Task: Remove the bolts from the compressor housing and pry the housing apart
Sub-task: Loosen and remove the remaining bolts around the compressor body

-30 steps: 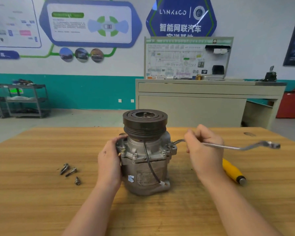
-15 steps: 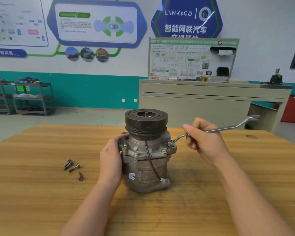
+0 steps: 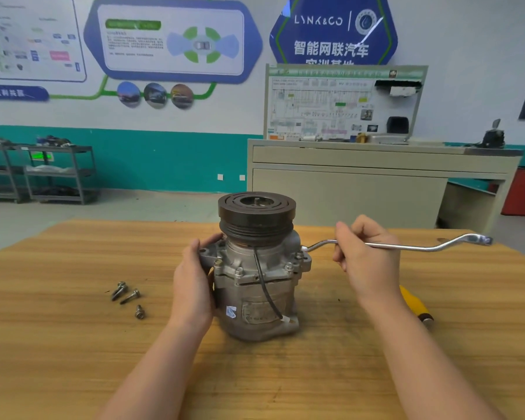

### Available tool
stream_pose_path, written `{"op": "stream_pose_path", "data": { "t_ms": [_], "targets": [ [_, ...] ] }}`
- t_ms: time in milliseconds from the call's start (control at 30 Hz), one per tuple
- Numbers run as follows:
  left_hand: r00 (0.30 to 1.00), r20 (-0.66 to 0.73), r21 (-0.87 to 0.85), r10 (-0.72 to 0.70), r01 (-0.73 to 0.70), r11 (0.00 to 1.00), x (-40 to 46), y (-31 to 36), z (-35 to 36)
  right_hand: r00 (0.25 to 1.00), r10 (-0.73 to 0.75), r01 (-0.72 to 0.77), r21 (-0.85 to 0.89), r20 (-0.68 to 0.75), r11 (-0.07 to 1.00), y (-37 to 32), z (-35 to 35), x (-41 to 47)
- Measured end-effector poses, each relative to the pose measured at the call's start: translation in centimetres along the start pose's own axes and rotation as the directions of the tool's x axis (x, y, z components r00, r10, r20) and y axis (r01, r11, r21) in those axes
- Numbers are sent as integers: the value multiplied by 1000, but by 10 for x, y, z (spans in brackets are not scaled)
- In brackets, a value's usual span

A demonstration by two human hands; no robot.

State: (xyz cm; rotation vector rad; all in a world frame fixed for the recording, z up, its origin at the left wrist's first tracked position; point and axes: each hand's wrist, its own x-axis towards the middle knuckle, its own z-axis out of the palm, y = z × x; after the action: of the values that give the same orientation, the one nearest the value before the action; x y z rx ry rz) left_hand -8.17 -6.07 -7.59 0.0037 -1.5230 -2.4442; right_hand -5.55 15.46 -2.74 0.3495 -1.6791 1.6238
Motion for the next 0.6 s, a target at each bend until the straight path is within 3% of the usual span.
{"op": "stream_pose_path", "data": {
  "t_ms": [200, 333, 433, 533, 600],
  "targets": [
    [1000, -10, -114, -25, 24, 993, 1, -1, -1, 976, -216, 216, -152, 17, 965, -6, 10, -15],
    [1000, 4, -101, -9, 10, 995, 1, -3, -1, 823, -539, 564, -364, 178, 741, -19, 25, -31],
    [999, 34, -48, 5, -3, 999, 0, -3, -1, 794, -547, 605, -441, 266, 663, -18, 35, -38],
    [997, 58, 2, 48, -49, 999, 0, -1, -2, 781, -579, 624, -329, 236, 709, -14, 29, -30],
    [997, 60, 14, 56, -57, 998, 0, 1, -2, 884, -434, 459, -147, 174, 876, -8, 16, -18]
  ]
}}
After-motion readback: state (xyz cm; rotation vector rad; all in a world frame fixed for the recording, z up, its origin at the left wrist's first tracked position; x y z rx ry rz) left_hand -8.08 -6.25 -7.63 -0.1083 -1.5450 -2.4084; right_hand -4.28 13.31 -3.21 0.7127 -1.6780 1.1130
